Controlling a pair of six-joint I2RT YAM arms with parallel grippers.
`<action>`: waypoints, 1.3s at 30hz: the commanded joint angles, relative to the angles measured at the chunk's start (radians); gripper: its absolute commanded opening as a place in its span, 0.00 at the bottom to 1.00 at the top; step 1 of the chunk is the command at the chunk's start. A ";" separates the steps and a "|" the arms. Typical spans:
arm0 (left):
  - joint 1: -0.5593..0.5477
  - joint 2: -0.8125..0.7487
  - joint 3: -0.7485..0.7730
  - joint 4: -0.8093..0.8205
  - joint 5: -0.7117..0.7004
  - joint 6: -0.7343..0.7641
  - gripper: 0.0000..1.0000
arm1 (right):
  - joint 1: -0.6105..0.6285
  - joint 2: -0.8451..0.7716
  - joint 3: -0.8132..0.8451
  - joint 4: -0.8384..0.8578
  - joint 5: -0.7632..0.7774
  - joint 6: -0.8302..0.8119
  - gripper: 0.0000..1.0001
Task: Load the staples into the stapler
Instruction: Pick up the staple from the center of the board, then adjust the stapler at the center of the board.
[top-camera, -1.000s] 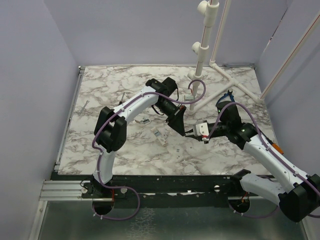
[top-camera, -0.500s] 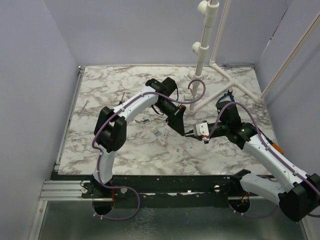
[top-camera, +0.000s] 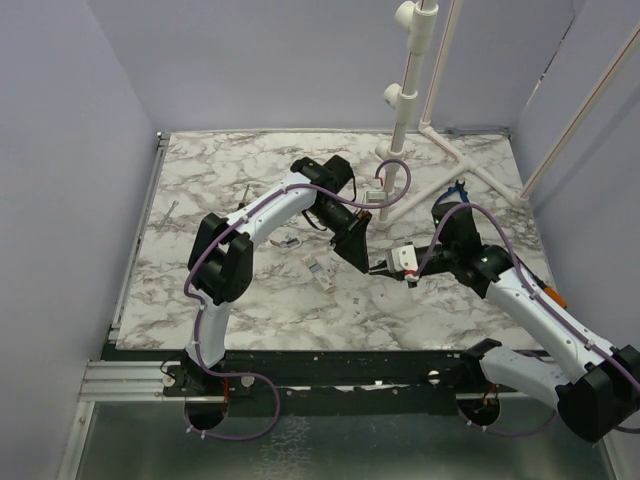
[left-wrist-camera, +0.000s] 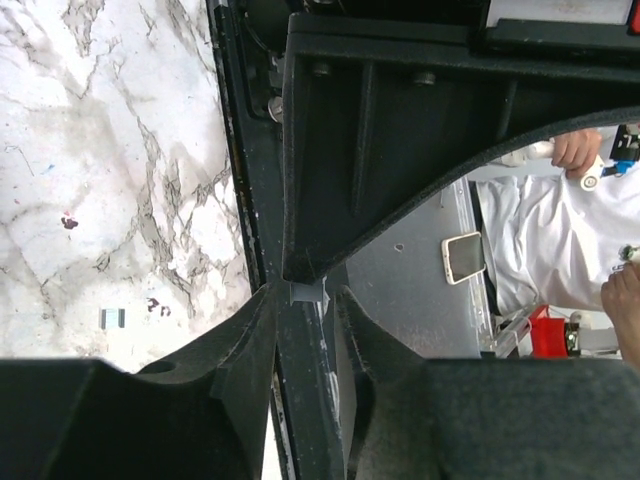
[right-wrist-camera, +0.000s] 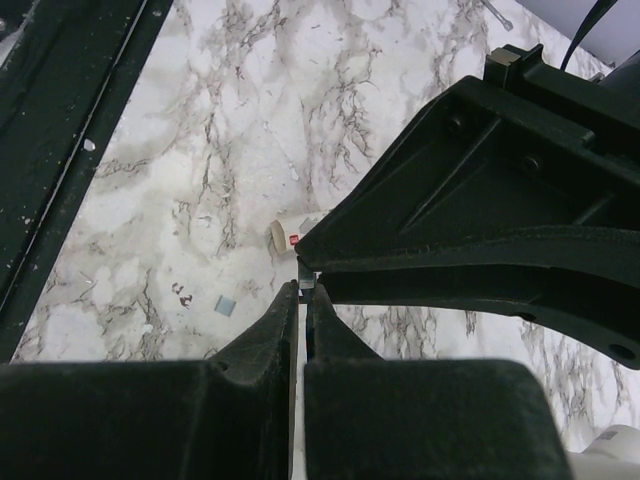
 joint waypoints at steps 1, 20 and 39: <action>0.010 -0.023 0.011 -0.046 0.036 0.085 0.32 | 0.005 0.007 0.002 -0.029 -0.031 0.012 0.02; 0.223 -0.112 -0.095 0.097 -0.133 0.165 0.37 | -0.047 0.085 0.028 -0.056 0.028 0.435 0.01; 0.229 -0.488 -0.547 0.840 -0.710 -0.236 0.44 | -0.287 0.376 0.195 -0.264 0.019 0.786 0.01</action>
